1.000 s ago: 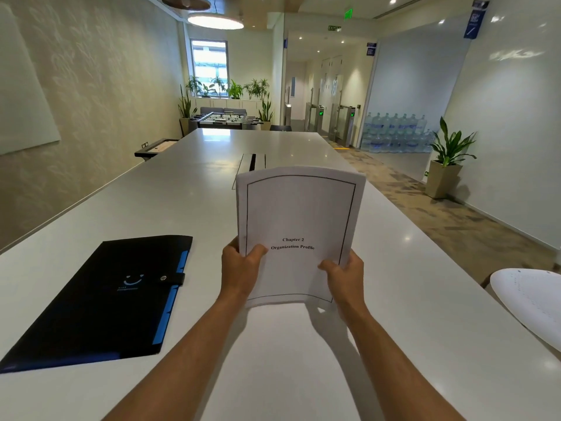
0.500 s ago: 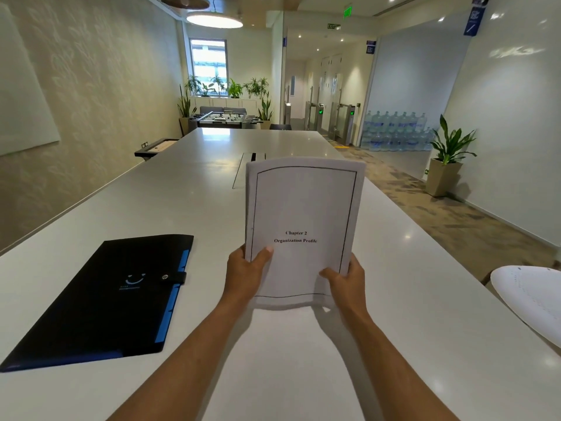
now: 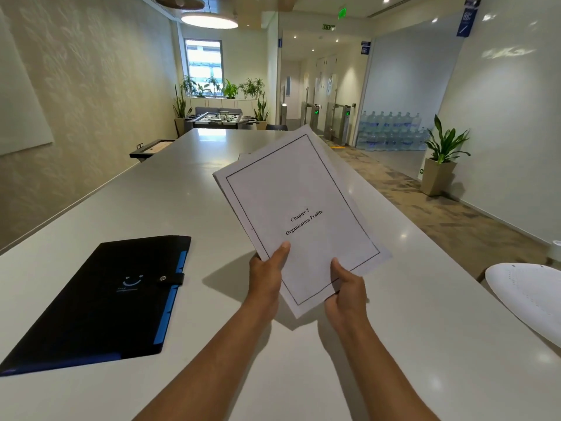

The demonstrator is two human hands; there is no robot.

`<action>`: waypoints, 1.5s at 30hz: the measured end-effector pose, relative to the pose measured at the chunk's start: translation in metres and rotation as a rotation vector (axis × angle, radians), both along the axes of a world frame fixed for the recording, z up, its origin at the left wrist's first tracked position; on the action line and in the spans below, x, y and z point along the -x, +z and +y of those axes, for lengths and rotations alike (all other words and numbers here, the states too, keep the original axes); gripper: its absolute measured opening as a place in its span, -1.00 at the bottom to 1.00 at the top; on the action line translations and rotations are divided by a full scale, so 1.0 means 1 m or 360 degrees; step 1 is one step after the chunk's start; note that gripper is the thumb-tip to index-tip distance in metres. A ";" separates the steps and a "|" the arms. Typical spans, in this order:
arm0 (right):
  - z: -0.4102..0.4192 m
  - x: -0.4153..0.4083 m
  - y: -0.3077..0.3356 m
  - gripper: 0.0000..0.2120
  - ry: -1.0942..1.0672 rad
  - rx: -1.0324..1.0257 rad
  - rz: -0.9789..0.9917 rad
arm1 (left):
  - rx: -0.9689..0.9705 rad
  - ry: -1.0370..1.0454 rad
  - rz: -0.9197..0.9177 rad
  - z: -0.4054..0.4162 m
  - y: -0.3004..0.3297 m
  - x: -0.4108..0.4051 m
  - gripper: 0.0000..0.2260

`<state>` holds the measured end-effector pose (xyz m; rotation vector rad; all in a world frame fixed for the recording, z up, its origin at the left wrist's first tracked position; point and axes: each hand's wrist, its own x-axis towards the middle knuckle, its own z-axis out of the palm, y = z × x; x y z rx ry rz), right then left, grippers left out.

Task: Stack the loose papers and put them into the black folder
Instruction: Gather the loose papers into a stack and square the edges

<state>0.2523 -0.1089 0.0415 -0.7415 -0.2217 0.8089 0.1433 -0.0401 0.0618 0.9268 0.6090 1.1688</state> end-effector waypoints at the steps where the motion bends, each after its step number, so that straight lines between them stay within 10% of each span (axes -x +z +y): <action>1: -0.001 -0.005 0.002 -0.72 -0.0035 0.0018 -0.0038 | -0.0014 -0.0071 -0.0004 0.001 -0.001 0.001 -0.84; 5: -0.008 -0.025 0.007 -0.71 -0.0203 0.0129 -0.0294 | -0.0062 -0.0207 -0.0019 0.017 -0.003 0.015 -0.58; 10: -0.025 -0.058 0.018 -0.81 -0.0264 0.0345 -0.0761 | -0.0177 0.0570 0.0380 0.058 0.010 0.058 -0.14; 18: -0.034 -0.076 0.034 -0.84 -0.0045 0.0496 -0.1269 | -0.0703 -0.0195 0.0971 0.085 0.026 0.081 -0.31; 23: -0.031 -0.071 0.047 -0.79 -0.0074 0.0344 -0.1430 | -0.0764 0.0260 0.0753 0.071 0.021 0.074 -0.69; 36: -0.031 -0.062 0.018 -0.56 -0.0087 0.0387 -0.1496 | -0.0747 0.0379 0.0705 0.054 -0.002 0.079 -0.34; 41: -0.028 -0.059 0.029 -0.16 -0.0324 0.0258 -0.1679 | -0.1105 0.0553 0.0797 0.049 0.019 0.076 -0.12; 45: -0.022 -0.054 0.041 -0.23 -0.0612 0.0287 -0.2066 | -0.1309 0.0689 0.1079 0.049 0.022 0.070 -0.37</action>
